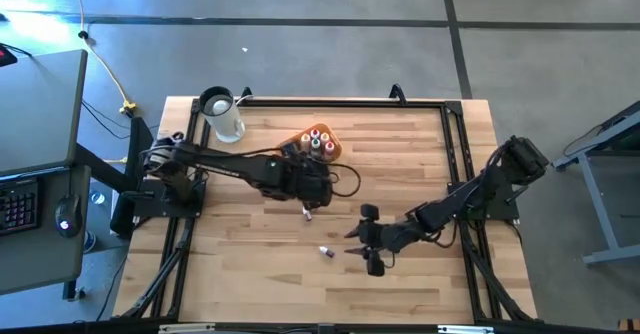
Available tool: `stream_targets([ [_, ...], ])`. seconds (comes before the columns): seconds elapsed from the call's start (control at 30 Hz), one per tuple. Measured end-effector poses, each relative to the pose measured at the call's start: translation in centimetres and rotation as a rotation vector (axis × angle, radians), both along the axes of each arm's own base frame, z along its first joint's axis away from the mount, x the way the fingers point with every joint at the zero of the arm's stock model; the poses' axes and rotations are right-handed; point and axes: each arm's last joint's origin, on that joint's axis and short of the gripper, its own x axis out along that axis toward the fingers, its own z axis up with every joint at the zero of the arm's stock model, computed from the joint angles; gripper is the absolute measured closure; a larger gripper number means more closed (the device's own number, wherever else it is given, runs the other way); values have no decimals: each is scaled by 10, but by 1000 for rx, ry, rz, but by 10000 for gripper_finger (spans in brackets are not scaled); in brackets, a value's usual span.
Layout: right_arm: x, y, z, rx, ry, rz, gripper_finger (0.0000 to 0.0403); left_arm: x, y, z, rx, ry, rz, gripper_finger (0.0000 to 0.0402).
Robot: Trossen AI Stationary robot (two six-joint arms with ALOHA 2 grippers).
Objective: Pick & Place food coloring
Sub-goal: Put the small purple food coloring bottle into the yellow bin
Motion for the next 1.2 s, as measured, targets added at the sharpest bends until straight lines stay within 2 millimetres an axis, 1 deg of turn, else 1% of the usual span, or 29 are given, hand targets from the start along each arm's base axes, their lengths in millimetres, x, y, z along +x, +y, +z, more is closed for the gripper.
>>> stream_targets([
  [0.13,2,1,2,-29,-45,-39,226,-16,-15,25,95,-2,71,214],
  [0.2,9,6,1,-43,-42,-41,226,-24,-21,33,147,6,87,214],
  [0.3,26,18,-9,-76,-6,-17,226,-36,-29,40,193,15,116,214],
  [0.43,49,31,-20,-152,90,-65,226,-46,-37,39,197,22,152,214],
  [0.5,57,35,-24,-166,152,-88,226,-47,-42,37,194,12,147,214],
  [0.67,74,36,-32,-155,249,-157,226,-49,-50,34,188,26,119,214],
  [0.87,80,27,-51,-86,324,-202,226,-50,-52,34,185,26,113,214],
  [0.97,80,23,-58,-106,363,-209,226,-50,-51,34,186,27,115,214],
  [1.03,80,21,-60,-116,380,-217,228,-50,-51,34,185,27,114,214],
  [1.1,80,19,-61,-122,396,-221,236,-50,-51,34,186,27,115,214],
  [1.2,80,17,-61,-123,403,-220,263,-50,-51,34,185,27,115,214],
])
